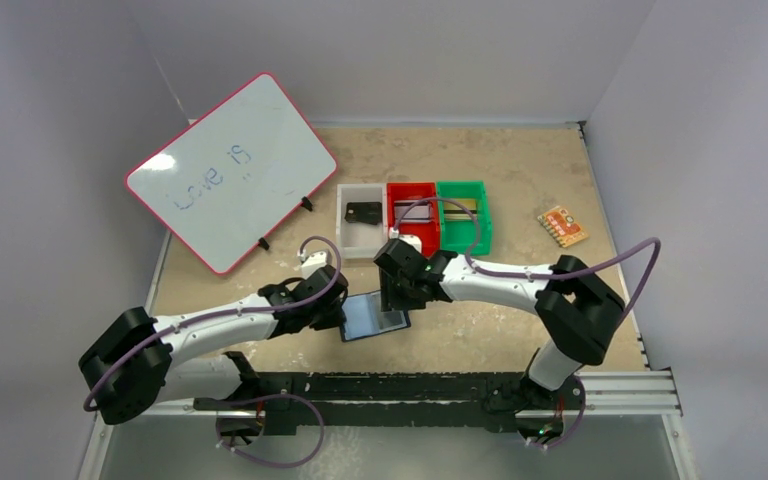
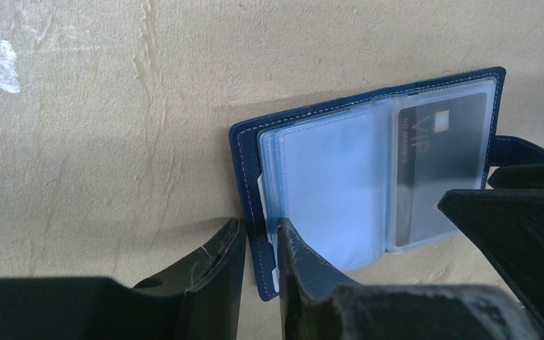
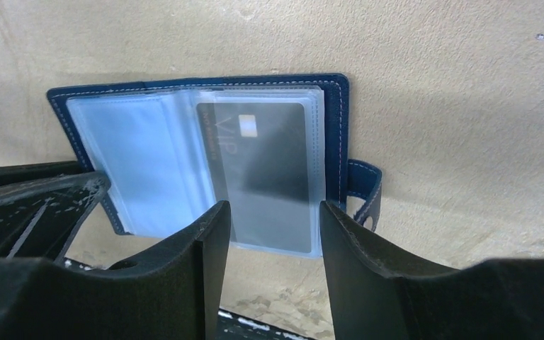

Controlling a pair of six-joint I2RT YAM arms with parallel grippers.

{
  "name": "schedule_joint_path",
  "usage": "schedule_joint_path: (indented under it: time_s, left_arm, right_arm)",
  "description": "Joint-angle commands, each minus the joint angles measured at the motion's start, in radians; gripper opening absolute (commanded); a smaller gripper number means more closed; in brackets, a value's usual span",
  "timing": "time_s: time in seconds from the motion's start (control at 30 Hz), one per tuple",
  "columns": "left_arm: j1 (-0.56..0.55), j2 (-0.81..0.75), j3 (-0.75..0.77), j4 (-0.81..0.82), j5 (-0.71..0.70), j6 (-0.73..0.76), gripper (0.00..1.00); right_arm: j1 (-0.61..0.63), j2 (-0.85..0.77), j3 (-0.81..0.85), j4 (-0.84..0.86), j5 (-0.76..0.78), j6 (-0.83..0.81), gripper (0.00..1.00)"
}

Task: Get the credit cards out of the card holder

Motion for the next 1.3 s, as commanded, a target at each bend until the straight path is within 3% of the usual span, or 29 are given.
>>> schedule_joint_path:
  time_s: [0.0, 0.23, 0.47, 0.73, 1.27]
  left_arm:
    - [-0.006, 0.004, 0.037, 0.026, 0.007, 0.025, 0.22]
    - [-0.006, 0.007, 0.037, 0.026, 0.008, 0.029, 0.22]
    - [-0.006, 0.012, 0.039, 0.033, 0.010, 0.028, 0.22]
    - [-0.006, 0.023, 0.046, 0.038, 0.015, 0.032, 0.22]
    - [-0.007, 0.026, 0.046, 0.039, 0.015, 0.034, 0.21]
  right_arm:
    - [0.005, 0.033, 0.030, 0.011, 0.009, 0.001, 0.52]
    - [0.005, 0.051, 0.026, 0.014, 0.019, 0.003, 0.52]
    - [0.017, 0.027, 0.055, -0.025, 0.048, -0.007, 0.44]
    - [0.058, 0.052, 0.130, -0.111, 0.102, -0.001, 0.47]
    - [0.089, 0.059, 0.189, -0.127, 0.097, -0.024, 0.51]
